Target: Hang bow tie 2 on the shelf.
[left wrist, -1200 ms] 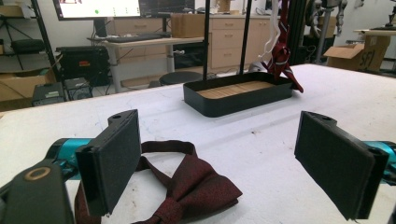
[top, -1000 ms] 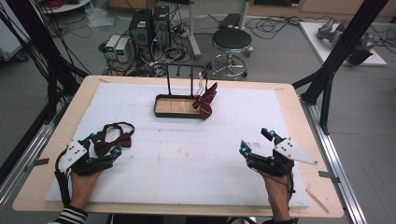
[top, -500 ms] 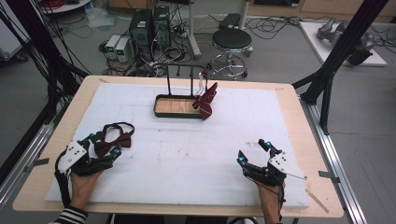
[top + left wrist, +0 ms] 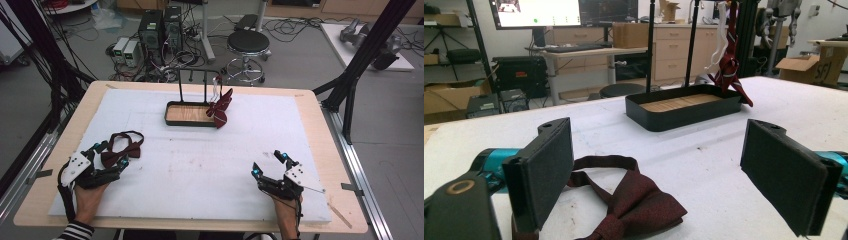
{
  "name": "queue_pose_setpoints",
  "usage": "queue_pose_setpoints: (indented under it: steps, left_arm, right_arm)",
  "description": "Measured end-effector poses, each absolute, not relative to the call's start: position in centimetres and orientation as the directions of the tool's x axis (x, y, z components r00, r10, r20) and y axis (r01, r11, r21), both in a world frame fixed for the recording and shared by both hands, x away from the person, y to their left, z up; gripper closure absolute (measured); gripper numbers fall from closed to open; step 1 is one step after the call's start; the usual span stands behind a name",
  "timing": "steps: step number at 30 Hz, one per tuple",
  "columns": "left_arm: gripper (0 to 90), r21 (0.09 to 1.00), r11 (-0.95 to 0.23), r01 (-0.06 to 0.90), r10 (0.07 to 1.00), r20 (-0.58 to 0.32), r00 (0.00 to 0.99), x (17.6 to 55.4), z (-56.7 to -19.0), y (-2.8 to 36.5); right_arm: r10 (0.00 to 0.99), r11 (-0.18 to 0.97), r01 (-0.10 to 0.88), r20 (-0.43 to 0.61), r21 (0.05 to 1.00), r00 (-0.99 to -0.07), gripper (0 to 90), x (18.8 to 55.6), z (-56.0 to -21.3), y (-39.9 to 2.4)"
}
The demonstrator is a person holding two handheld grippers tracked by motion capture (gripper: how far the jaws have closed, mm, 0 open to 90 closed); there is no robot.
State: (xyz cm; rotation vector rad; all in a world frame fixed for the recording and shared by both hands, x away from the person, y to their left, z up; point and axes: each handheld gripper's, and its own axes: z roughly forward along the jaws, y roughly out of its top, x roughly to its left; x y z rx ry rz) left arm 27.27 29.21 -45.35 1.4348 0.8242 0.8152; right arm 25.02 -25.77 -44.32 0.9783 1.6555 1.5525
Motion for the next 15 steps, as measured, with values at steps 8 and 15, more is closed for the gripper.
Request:
queue_pose_setpoints:
  steps: [8,15]
  left_arm:
    - [14.2,1.000,-0.025,0.006,0.873,0.019,0.487,27.22,-45.32,29.22]
    - [14.2,0.999,-0.033,-0.002,0.876,0.029,0.482,27.03,-45.14,29.19]
  right_arm:
    - [0.861,0.013,0.073,0.026,0.997,-0.508,13.8,24.95,-44.16,-25.75]
    - [0.863,0.010,0.080,0.032,0.997,-0.505,13.8,25.02,-44.28,-25.85]
